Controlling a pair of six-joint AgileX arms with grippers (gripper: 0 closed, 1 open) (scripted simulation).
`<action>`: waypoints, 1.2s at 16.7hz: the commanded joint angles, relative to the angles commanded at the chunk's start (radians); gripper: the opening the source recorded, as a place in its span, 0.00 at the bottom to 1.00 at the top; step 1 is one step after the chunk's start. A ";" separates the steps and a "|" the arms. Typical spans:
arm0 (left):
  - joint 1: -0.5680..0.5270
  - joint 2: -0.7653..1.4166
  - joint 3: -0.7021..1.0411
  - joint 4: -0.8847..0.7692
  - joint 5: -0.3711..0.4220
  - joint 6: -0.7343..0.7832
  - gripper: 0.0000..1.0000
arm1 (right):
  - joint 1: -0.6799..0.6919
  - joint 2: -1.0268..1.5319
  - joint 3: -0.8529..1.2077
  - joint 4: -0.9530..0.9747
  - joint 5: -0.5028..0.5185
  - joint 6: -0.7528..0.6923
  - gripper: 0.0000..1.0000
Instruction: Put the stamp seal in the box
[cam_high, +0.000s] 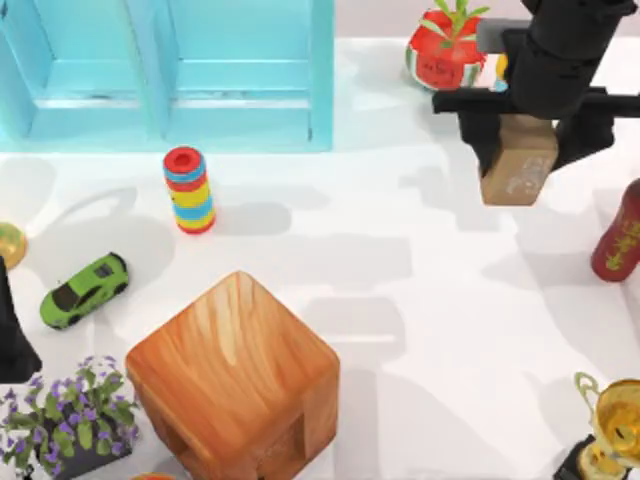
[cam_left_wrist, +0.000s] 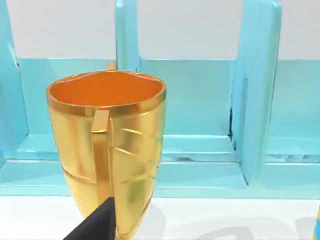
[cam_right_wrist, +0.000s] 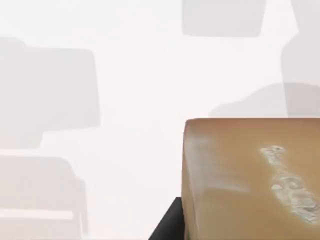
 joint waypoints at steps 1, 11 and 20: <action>0.000 0.000 0.000 0.000 0.000 0.000 1.00 | -0.032 -0.021 0.007 0.017 -0.016 -0.033 0.00; 0.000 0.000 0.000 0.000 0.000 0.000 1.00 | -0.679 -0.242 -0.172 0.014 -0.038 -0.633 0.00; 0.000 0.000 0.000 0.000 0.000 0.000 1.00 | -0.801 -0.300 -0.312 -0.051 0.024 -0.803 0.00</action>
